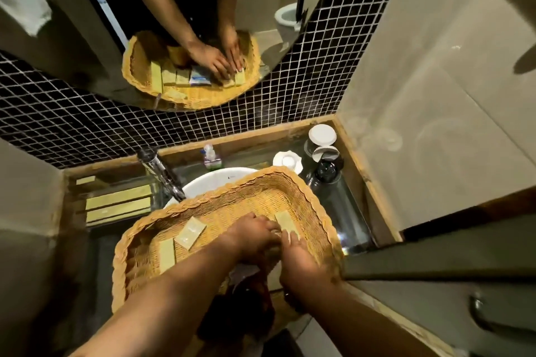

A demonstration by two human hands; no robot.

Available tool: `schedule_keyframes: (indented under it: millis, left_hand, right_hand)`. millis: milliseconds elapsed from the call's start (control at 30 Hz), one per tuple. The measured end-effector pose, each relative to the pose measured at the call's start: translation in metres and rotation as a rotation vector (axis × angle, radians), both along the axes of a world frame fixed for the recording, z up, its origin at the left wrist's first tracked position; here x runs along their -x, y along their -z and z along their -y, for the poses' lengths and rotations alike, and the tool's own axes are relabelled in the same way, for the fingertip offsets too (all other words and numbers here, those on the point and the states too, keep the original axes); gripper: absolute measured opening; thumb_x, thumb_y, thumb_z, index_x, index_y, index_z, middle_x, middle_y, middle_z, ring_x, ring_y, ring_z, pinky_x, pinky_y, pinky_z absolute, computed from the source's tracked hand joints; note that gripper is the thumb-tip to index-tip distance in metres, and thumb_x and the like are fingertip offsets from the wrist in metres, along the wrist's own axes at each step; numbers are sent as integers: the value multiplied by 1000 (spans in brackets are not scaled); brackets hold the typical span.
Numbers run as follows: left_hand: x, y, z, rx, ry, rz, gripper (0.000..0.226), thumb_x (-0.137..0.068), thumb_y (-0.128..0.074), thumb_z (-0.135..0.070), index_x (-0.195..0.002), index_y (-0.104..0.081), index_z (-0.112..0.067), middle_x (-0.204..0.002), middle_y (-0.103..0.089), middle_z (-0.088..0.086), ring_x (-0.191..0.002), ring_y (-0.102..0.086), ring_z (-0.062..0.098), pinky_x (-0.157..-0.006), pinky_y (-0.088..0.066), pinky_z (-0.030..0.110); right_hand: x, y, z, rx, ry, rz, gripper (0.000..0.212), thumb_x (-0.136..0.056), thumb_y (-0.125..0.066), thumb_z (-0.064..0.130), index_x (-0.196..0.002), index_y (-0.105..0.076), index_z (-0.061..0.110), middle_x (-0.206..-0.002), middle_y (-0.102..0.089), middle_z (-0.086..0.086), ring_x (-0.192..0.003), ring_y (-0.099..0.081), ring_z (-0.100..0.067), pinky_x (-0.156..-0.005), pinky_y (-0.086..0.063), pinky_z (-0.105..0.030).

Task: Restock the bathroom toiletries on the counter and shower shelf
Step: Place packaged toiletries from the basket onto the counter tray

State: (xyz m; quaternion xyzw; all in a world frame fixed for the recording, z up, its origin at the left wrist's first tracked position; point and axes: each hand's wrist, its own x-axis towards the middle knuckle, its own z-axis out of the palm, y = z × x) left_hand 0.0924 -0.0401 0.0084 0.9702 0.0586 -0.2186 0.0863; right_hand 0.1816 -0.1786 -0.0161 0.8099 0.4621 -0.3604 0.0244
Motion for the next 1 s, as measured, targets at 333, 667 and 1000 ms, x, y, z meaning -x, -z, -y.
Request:
schedule_keyframes:
  millis: [333,667,1000]
  left_hand:
    - [1,36,-9,-90,131,54,48,-88,-68,-24,-135,-55,-26,-148,-42,8,-132,-38,30,-101,-38,45]
    - [50,47,-51,-129,-245,-13,48,-90,-59,-40,-133,-50,-22,-136,-50,6,-122,-46,27,-98,-34,43]
    - [101,44,-42,-57,-461,6,59,-92,-56,-48,-143,-29,-38,-148,-40,12,-135,-36,36,-109,-31,50]
  right_hand:
    - [-9,26,-3,9,-132,106,80,-98,-47,8,-158,6,14,-166,12,-1,-152,3,-34,-111,-38,-43]
    - [-27,27,-42,-67,-238,139,66,-102,-40,9,-159,-8,17,-167,7,-4,-153,1,-30,-121,-18,-42]
    - [-24,20,-73,-142,-539,121,80,-95,-55,33,-158,-8,27,-164,-18,0,-147,-21,-29,-117,-22,-43]
